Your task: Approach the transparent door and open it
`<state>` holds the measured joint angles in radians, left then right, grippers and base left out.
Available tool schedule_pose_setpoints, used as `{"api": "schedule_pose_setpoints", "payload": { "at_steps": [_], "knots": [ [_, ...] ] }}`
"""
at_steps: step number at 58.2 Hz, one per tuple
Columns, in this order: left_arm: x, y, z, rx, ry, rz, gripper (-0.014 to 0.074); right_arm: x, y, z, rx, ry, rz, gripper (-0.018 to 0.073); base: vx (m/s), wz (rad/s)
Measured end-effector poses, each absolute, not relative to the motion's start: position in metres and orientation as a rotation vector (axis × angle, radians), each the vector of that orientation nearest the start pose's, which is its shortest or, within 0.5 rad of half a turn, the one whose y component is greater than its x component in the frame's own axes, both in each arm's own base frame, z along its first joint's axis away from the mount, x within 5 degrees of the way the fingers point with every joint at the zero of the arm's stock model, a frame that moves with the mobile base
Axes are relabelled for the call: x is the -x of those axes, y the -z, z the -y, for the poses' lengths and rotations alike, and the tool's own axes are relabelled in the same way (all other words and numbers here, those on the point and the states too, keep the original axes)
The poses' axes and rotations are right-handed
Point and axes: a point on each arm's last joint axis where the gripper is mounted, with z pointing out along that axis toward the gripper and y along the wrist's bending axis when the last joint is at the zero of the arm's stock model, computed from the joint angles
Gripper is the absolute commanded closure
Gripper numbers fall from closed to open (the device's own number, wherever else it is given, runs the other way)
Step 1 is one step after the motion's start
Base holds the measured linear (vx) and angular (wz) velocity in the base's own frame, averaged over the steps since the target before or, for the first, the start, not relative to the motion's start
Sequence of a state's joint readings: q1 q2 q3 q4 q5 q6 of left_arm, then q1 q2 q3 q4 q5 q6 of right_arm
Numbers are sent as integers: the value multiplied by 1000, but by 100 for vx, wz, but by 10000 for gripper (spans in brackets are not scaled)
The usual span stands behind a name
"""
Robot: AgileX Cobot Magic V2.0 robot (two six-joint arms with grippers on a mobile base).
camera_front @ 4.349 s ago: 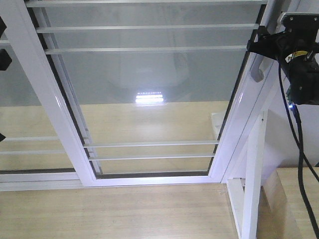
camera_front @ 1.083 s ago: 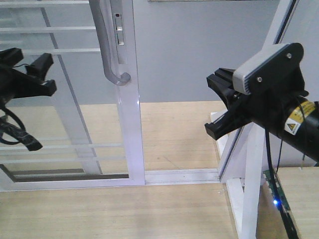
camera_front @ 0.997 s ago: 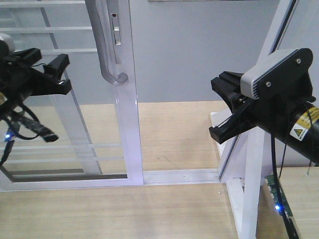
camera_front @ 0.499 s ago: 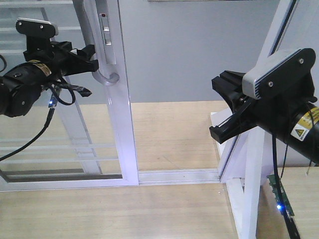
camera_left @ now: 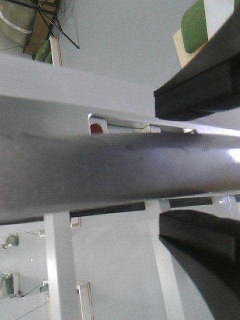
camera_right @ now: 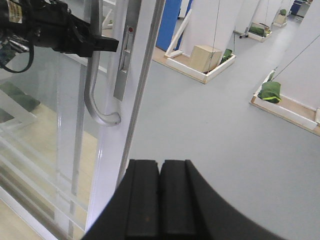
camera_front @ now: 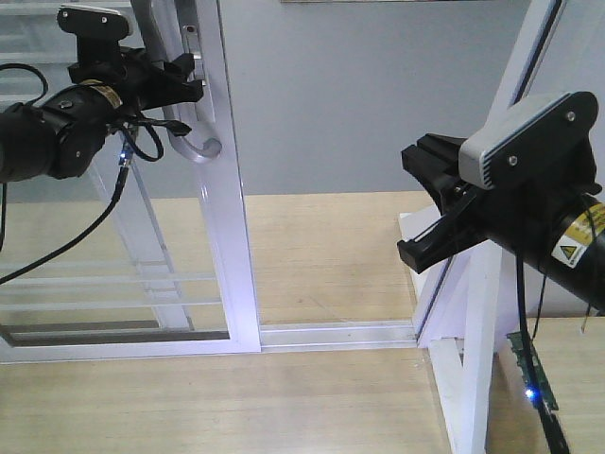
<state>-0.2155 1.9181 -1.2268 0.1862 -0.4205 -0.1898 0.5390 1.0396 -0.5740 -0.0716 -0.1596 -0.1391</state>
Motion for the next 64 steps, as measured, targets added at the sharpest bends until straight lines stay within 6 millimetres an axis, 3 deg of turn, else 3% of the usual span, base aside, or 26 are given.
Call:
{"api": "schedule_pose_setpoints", "payload": {
  "at_steps": [23, 40, 64],
  "knots": [
    [-432, -233, 102, -236, 222, -1799, 606, -188, -294, -114, 666, -245, -1669, 565, 0, 0],
    [-425, -247, 88, -224, 168, -1868, 602, -188, -294, -114, 667, -244, -1668, 565, 0, 0],
    [-414, -268, 36, -103, 58, -1961, 602, -188, -294, -114, 667, -244, -1668, 565, 0, 0]
  ]
}}
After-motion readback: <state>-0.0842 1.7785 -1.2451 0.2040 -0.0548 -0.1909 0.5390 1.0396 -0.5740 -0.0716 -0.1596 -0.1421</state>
